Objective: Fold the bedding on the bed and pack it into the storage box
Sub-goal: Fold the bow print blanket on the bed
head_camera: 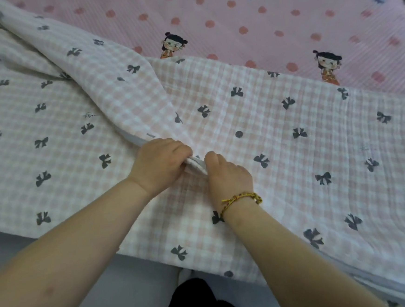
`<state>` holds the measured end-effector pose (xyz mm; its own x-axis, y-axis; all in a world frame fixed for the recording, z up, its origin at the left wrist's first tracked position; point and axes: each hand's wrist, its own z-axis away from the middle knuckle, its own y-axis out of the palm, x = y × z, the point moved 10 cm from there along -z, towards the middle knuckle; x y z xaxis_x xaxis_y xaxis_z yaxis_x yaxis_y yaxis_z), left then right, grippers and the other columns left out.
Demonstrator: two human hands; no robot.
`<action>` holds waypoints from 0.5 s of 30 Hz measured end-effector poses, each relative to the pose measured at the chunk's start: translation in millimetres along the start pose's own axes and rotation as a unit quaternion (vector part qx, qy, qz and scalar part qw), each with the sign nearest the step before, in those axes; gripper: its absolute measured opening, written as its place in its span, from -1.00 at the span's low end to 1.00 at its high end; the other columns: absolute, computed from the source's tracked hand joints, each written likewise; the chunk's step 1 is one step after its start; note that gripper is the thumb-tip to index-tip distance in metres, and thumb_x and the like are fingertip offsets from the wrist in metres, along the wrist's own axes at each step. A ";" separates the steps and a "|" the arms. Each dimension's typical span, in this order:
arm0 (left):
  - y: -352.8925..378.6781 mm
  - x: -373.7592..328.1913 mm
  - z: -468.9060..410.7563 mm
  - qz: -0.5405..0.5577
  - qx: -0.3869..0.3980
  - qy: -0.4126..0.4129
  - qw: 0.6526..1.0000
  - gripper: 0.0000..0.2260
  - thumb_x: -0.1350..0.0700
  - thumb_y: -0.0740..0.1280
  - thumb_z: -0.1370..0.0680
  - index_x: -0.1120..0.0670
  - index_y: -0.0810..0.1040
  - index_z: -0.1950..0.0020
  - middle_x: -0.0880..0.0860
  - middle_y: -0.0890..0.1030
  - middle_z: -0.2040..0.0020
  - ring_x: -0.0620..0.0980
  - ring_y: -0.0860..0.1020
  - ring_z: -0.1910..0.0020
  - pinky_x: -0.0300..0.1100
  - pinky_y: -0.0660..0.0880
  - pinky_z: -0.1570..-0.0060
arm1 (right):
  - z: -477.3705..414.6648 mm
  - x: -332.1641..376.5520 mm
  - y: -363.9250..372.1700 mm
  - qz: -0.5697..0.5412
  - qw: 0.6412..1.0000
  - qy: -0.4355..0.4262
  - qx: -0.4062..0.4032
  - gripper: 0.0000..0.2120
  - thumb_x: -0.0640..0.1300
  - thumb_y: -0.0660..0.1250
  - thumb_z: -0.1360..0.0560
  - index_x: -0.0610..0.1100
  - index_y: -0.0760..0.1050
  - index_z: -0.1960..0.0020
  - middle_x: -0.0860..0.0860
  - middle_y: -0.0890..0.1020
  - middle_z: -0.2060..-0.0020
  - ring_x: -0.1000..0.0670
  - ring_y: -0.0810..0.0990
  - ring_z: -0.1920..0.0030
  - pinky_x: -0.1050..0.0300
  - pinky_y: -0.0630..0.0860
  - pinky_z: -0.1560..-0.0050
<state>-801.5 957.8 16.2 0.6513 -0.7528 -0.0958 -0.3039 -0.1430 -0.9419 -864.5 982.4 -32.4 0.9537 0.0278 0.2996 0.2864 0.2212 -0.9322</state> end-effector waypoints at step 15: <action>81.2 -35.0 119.9 0.039 0.119 -0.048 0.991 -0.60 0.21 0.03 -0.23 0.18 0.66 0.26 0.07 0.66 0.32 0.00 0.64 0.38 -0.24 0.44 0.33 | 119.6 -58.2 101.0 0.086 0.988 -0.047 -0.120 -0.67 -0.25 0.05 -0.28 -0.13 0.48 0.04 -0.07 0.69 0.09 -0.16 0.61 -0.02 0.01 0.01 -0.37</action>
<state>-765.6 1049.6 -95.6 0.6980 -0.6900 -0.1915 -0.1919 0.0774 -0.9784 -902.1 1119.7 -119.7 0.9805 0.1385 0.1395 0.1452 -0.0324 -0.9889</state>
